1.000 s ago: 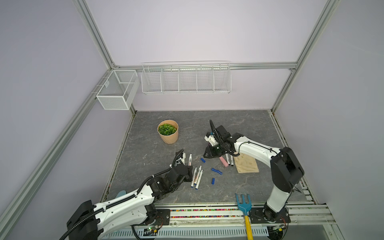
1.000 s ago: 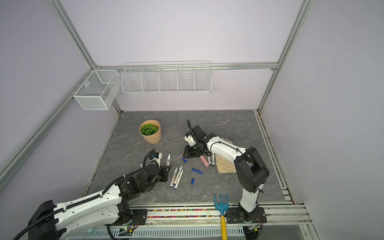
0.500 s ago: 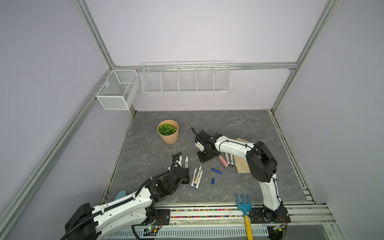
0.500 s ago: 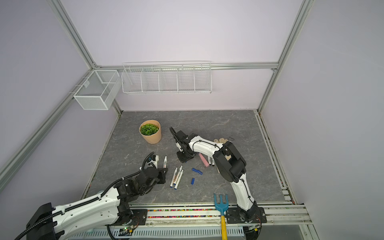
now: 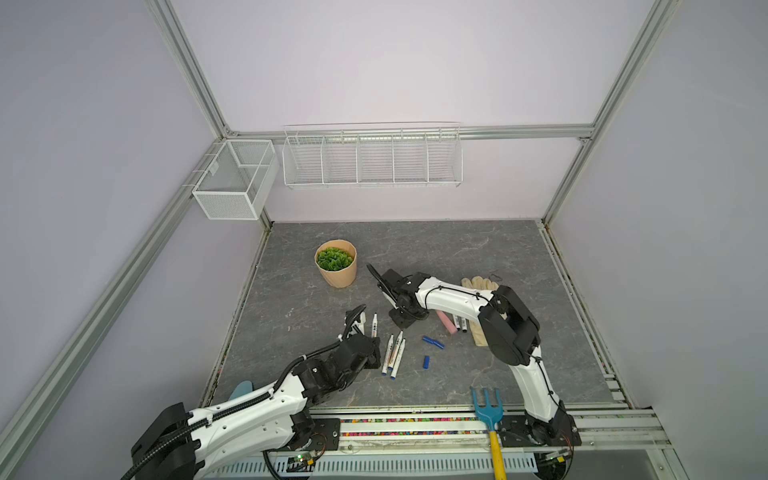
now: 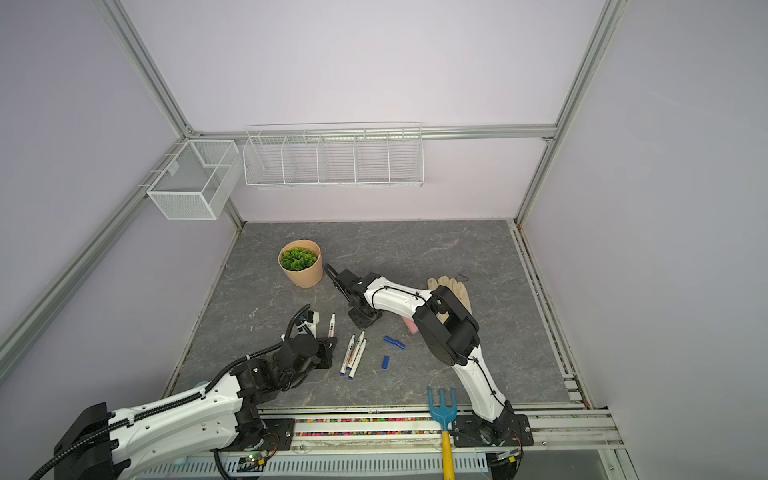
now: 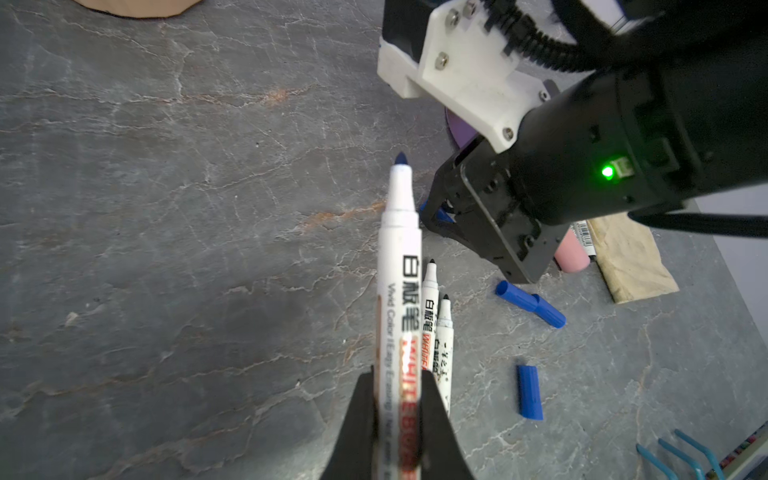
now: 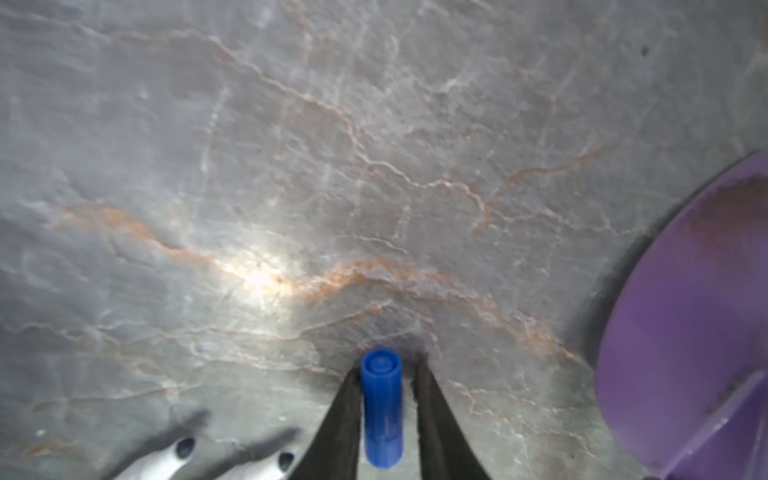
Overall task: Insert the pens into the pen caps
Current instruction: 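Bring the blue cap with the right gripper over the left gripper's marker tip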
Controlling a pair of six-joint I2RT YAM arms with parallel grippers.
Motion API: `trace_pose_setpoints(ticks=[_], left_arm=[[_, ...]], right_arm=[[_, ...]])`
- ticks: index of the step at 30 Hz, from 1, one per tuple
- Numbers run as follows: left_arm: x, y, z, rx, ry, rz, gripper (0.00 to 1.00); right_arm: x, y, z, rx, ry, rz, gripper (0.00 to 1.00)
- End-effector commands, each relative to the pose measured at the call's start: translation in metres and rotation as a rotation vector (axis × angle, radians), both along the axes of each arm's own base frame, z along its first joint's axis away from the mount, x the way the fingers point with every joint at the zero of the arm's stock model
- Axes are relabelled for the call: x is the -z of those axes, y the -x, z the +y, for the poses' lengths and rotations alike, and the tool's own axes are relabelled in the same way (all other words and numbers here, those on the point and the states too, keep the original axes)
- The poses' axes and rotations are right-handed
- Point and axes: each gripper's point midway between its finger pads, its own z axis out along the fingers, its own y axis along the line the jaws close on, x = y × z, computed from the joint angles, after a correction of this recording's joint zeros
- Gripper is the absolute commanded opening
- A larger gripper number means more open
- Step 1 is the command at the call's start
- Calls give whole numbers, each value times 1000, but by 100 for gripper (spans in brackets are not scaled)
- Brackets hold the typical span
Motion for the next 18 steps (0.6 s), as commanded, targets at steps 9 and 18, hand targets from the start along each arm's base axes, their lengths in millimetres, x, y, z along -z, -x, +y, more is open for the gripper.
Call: trace_pose_setpoints(ticks=[9, 18], left_arm=[[-12, 5, -33, 145, 55, -1, 0], [-36, 3, -79, 285, 125, -56, 0]], right_arm=[[-102, -11, -9, 129, -456, -40, 8], [-182, 2, -33, 235, -1008, 88, 9]])
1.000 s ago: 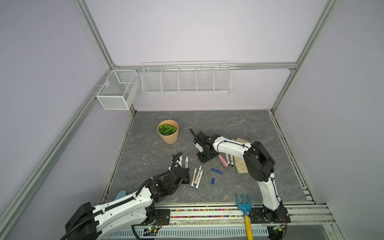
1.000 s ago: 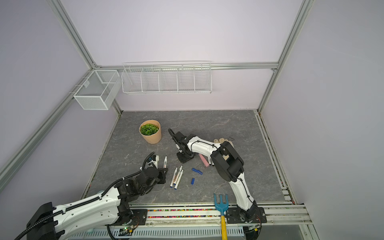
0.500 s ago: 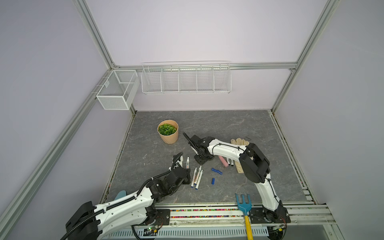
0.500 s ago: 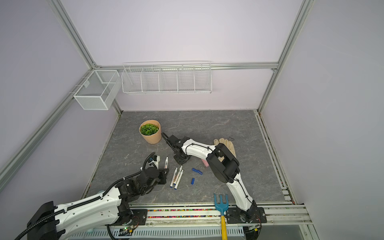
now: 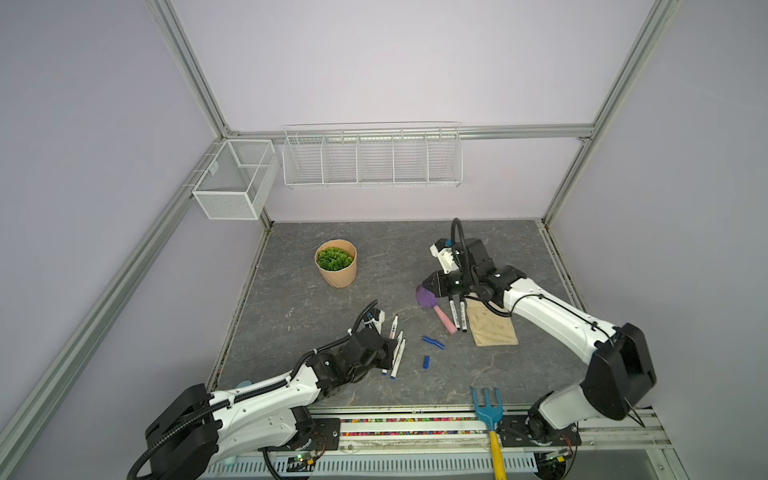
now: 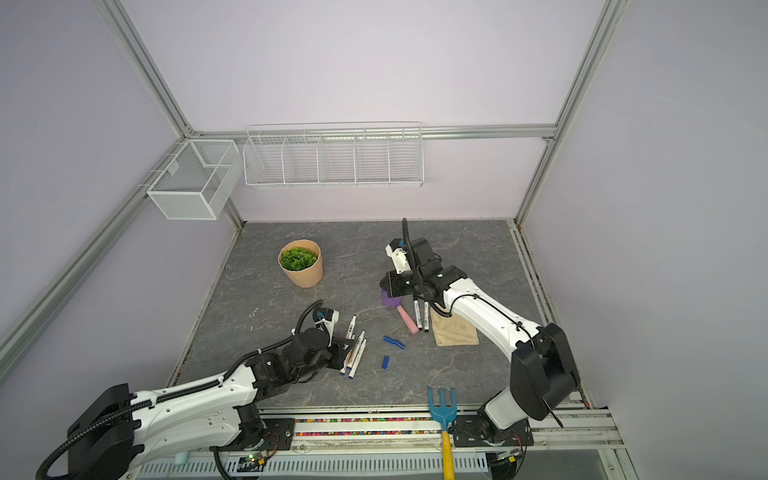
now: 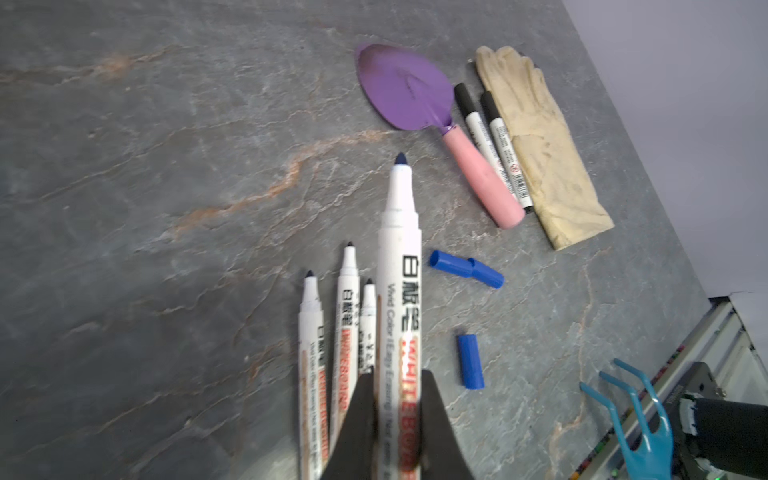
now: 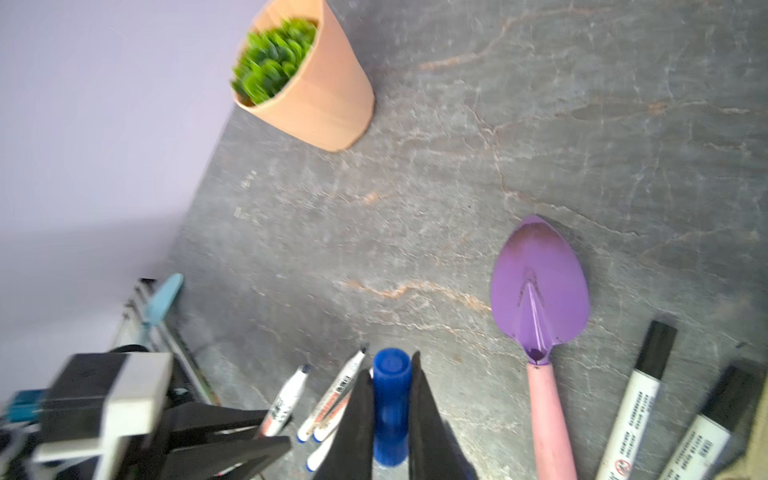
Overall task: Insert the pens into the pen caps
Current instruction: 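Bring the blue cap with the right gripper over the left gripper's marker tip, then press the blue cap down onto the marker tip held by the left gripper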
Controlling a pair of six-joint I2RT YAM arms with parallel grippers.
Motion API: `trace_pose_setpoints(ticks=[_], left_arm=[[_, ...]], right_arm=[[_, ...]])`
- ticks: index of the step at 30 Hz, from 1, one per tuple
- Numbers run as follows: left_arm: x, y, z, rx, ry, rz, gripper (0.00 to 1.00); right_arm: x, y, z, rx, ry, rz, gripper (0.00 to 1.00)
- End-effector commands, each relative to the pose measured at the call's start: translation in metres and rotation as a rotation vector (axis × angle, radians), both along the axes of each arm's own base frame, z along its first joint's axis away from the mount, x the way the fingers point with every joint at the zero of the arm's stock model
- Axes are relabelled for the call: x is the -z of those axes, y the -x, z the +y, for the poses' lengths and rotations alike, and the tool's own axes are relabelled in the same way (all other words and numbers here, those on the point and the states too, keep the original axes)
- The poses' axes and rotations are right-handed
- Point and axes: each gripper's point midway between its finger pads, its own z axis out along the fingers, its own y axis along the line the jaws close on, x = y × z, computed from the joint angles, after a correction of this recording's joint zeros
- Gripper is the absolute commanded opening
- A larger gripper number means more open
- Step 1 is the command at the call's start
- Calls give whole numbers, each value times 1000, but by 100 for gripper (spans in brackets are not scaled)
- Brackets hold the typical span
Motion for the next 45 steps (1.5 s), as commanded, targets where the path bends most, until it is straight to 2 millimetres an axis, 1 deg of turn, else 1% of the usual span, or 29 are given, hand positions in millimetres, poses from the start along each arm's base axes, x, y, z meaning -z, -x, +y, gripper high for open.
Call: trace_pose_setpoints(ticks=[1, 4, 8, 14, 19, 26, 31, 37, 45], left_arm=[[-34, -6, -29, 66, 97, -68, 0], [-40, -9, -38, 78, 110, -82, 0], [-46, -12, -45, 90, 113, -96, 0], [-46, -13, -51, 104, 110, -90, 0], [-47, -13, -52, 102, 116, -91, 0], [-49, -13, -50, 98, 118, -99, 0], [-48, -13, -49, 94, 117, -100, 0], [-49, -13, -48, 89, 121, -104, 0], [-47, -13, -44, 77, 121, -102, 0]], right_arm=[[-7, 22, 24, -95, -198, 92, 9], [-12, 29, 28, -130, -224, 88, 10], [-5, 32, 27, -140, -192, 87, 10], [3, 32, 31, -145, -185, 104, 10], [12, 32, 35, -149, -169, 118, 11], [22, 33, 32, -145, -126, 120, 11], [21, 37, 33, -158, -121, 118, 11], [27, 40, 31, -159, -85, 110, 11], [25, 41, 27, -155, -64, 92, 11]])
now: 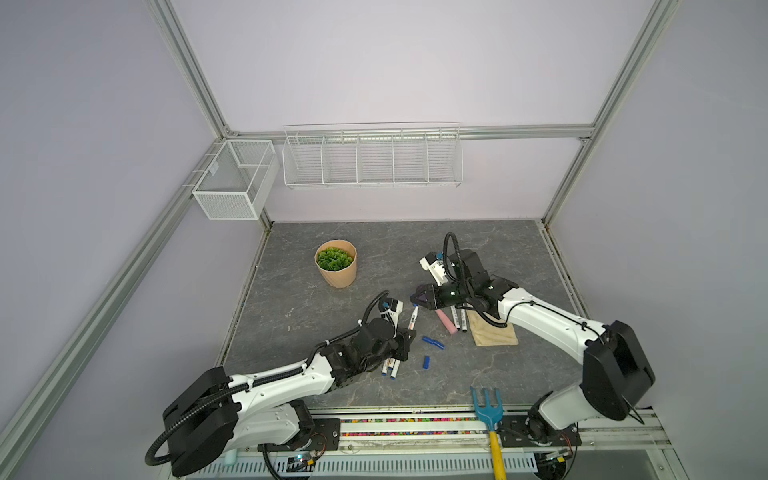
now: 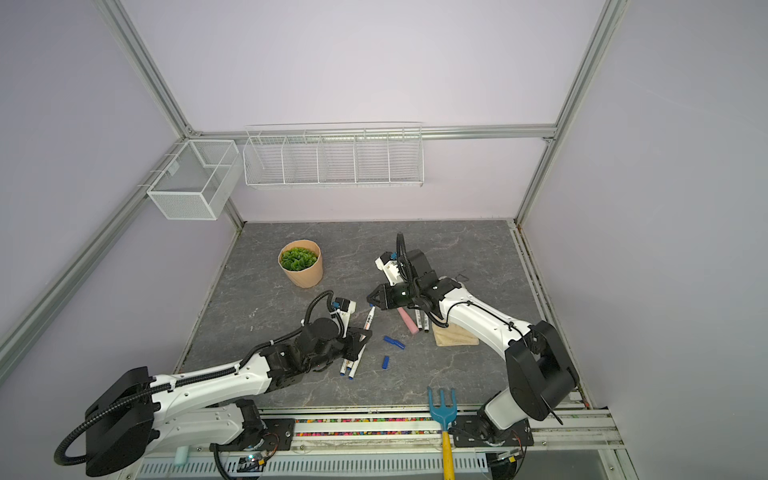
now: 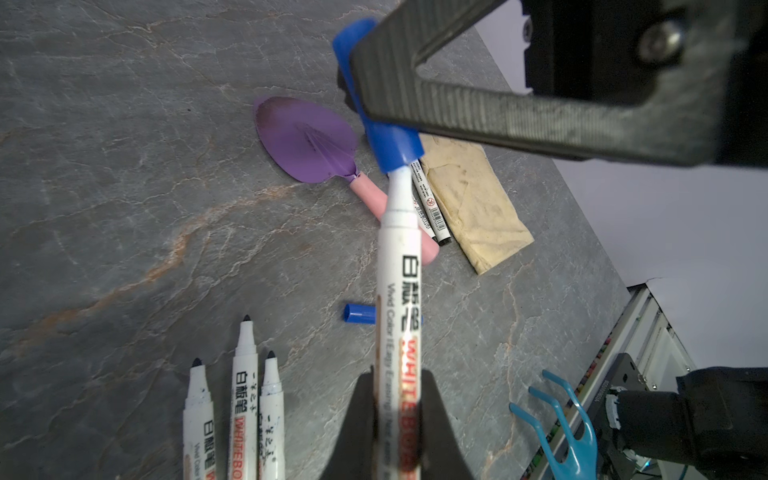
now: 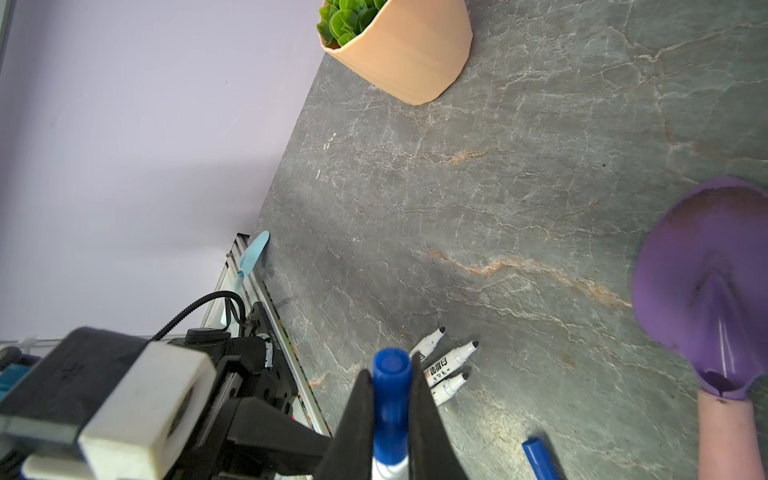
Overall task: Insert the pens into the pen caps
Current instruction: 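Press the blue cap down onto the marker tip held by the left gripper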
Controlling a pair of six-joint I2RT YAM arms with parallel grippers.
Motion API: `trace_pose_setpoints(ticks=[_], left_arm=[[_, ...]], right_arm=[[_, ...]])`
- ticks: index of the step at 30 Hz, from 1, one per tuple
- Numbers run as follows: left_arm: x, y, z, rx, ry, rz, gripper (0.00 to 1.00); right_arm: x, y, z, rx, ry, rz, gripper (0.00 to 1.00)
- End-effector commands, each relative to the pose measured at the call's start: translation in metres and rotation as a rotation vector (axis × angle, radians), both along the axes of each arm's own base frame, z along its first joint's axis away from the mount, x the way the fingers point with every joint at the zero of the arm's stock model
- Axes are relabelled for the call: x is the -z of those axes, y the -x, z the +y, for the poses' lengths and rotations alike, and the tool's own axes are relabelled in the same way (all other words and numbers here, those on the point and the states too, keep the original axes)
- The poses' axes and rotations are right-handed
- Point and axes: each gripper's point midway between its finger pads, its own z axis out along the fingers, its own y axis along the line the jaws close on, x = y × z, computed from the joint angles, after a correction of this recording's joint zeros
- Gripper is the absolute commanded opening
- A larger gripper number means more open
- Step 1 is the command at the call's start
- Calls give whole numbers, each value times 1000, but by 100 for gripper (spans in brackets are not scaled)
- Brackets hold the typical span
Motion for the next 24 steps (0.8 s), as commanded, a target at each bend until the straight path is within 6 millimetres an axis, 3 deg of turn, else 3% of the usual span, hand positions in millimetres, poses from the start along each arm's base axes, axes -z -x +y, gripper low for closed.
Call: trace_pose_setpoints(ticks=[1, 24], left_arm=[[-16, -4, 0, -16, 40, -40, 0], [-18, -2, -1, -7, 48, -42, 0]], right_arm=[[3, 6, -7, -4, 43, -13, 11], [-2, 4, -7, 8, 33, -22, 11]])
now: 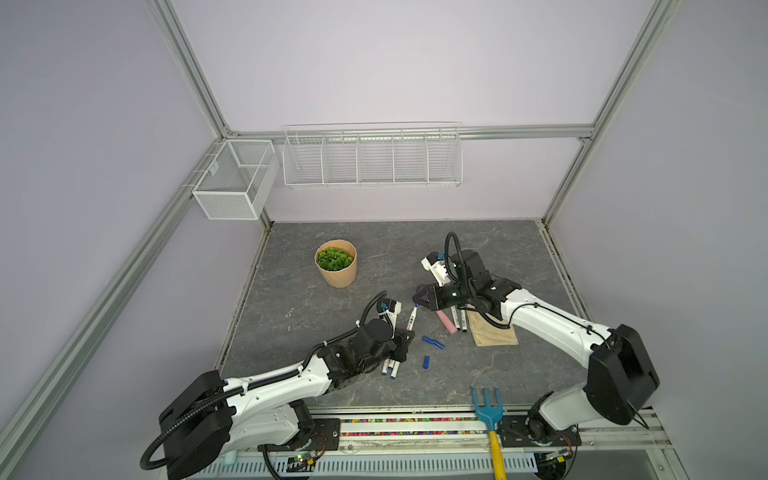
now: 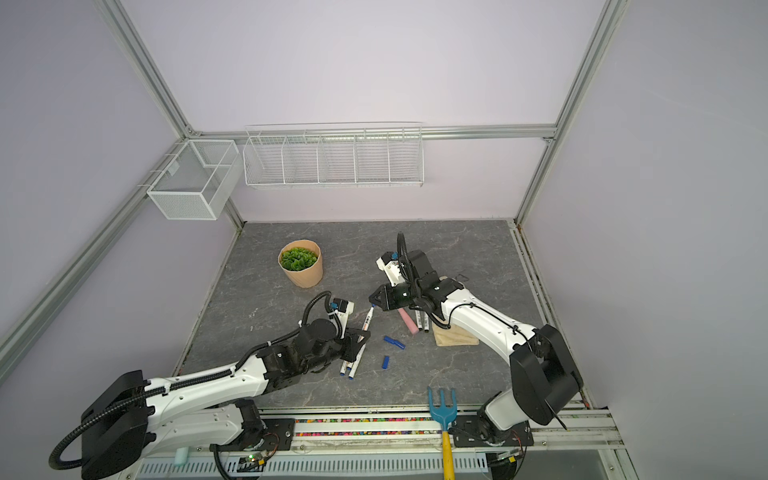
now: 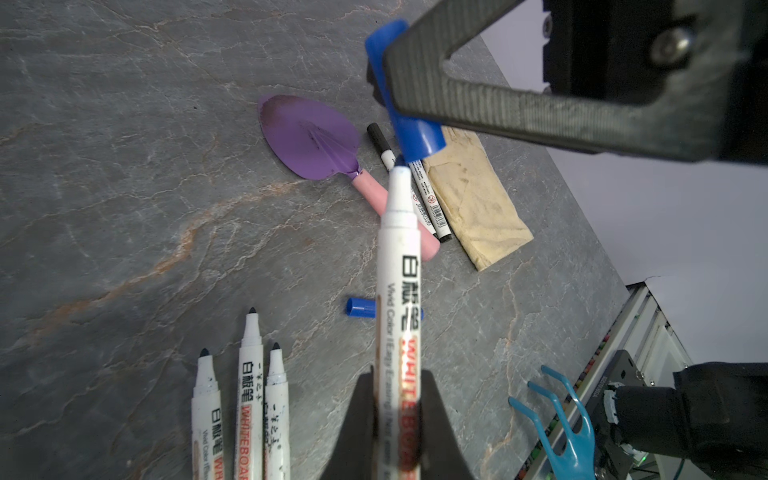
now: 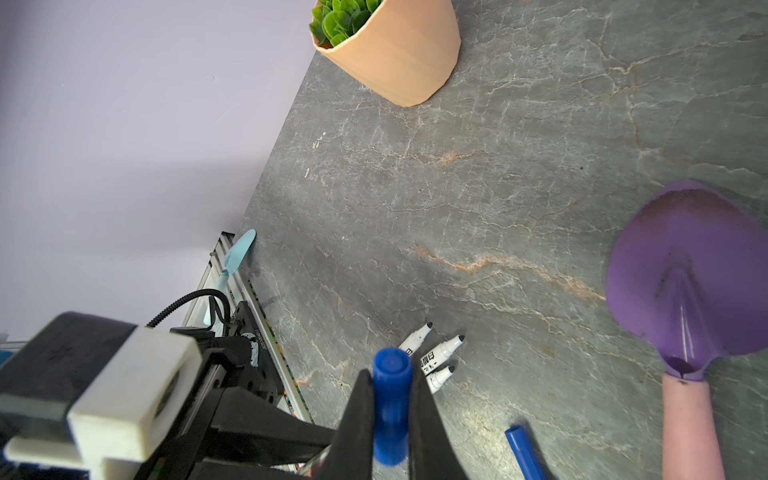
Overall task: Insert the pens into the pen caps
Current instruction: 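Press the blue cap down onto the marker tip held by the left gripper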
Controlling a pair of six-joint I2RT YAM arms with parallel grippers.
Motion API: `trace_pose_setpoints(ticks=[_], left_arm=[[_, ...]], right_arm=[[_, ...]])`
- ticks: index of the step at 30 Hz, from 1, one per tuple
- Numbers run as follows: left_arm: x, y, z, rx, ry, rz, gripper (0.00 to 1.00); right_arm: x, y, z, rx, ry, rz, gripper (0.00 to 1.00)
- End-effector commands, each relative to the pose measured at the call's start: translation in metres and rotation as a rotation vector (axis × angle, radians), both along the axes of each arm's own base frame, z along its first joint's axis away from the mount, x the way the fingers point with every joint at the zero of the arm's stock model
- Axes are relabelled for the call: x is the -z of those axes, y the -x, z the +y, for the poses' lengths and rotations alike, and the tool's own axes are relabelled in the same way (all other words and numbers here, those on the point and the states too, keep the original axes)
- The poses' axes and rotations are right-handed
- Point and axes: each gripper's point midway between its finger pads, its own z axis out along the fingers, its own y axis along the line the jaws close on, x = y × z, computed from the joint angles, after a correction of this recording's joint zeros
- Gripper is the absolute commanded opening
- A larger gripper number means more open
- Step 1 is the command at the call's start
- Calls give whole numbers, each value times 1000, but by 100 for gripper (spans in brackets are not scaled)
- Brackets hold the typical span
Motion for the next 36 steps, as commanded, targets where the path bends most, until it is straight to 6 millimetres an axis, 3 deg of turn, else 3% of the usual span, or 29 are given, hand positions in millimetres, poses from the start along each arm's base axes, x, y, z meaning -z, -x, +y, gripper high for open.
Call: trace_pose_setpoints(ticks=[1, 14, 21, 29, 36], left_arm=[[-17, -5, -6, -4, 49, -43, 0], [-15, -3, -6, 2, 52, -38, 0], [-14, -3, -3, -10, 53, -35, 0], [-14, -5, 0, -30, 55, -41, 0], [-36, -20, -2, -94, 116, -111, 0]], right_arm=[[0, 2, 0, 4, -6, 13, 11], [-8, -7, 7, 32, -51, 10, 11], [-2, -6, 5, 37, -39, 23, 10], [-3, 2, 3, 10, -45, 30, 10], [-22, 23, 5, -86, -105, 47, 11]])
